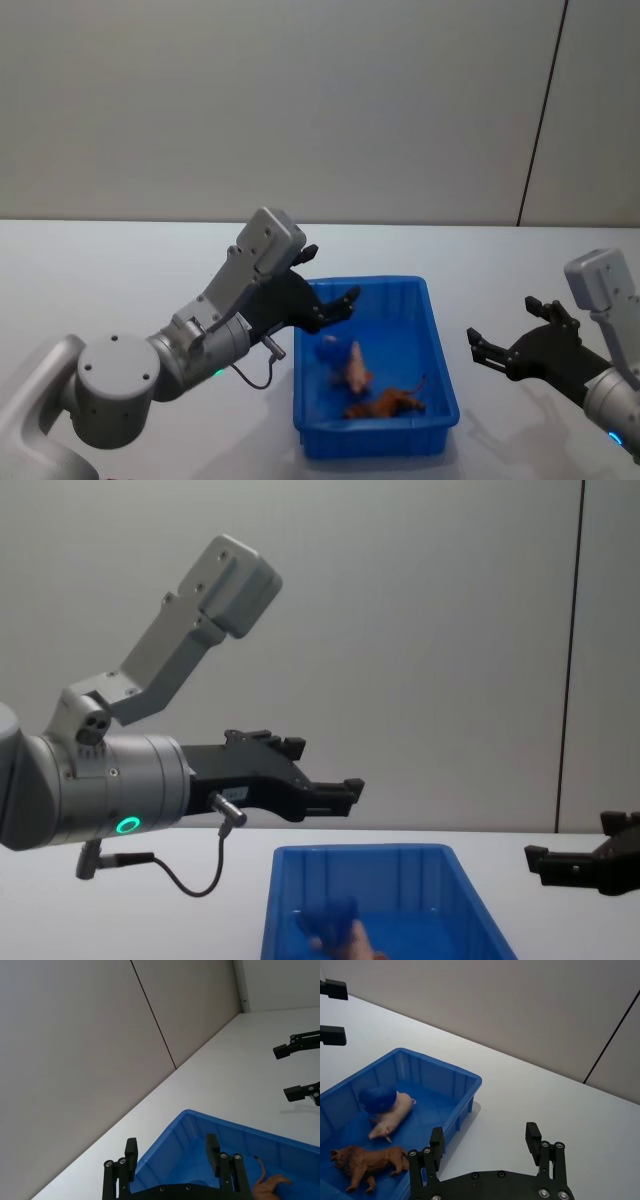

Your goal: Pick up the two dolls from the table and place them into the box.

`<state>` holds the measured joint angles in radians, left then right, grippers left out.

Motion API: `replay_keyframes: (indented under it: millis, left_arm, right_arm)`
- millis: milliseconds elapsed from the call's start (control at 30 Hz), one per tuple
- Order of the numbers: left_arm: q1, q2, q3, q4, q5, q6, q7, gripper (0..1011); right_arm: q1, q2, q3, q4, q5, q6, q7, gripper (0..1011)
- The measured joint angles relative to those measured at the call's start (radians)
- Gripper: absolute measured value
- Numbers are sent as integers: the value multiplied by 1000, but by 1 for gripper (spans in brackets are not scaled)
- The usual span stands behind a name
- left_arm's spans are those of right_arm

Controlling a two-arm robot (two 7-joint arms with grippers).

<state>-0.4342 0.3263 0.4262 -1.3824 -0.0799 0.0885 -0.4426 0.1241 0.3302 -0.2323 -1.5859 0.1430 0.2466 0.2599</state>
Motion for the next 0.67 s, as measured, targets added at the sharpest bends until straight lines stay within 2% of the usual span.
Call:
replay_keyframes:
  millis: [67,233,667]
  left_arm:
    - [4,0,1,-5,-5,-6,6,848]
    - [24,8,3,-36,-18,-31,33,999]
    - [67,34,0,-100,-43,-71,82,1001]
  right_arm:
    - [0,0,0,0,0,0,0,1001]
    - [0,0,0,0,0,0,0,1001]
    - [0,0,0,0,0,0,0,1001]
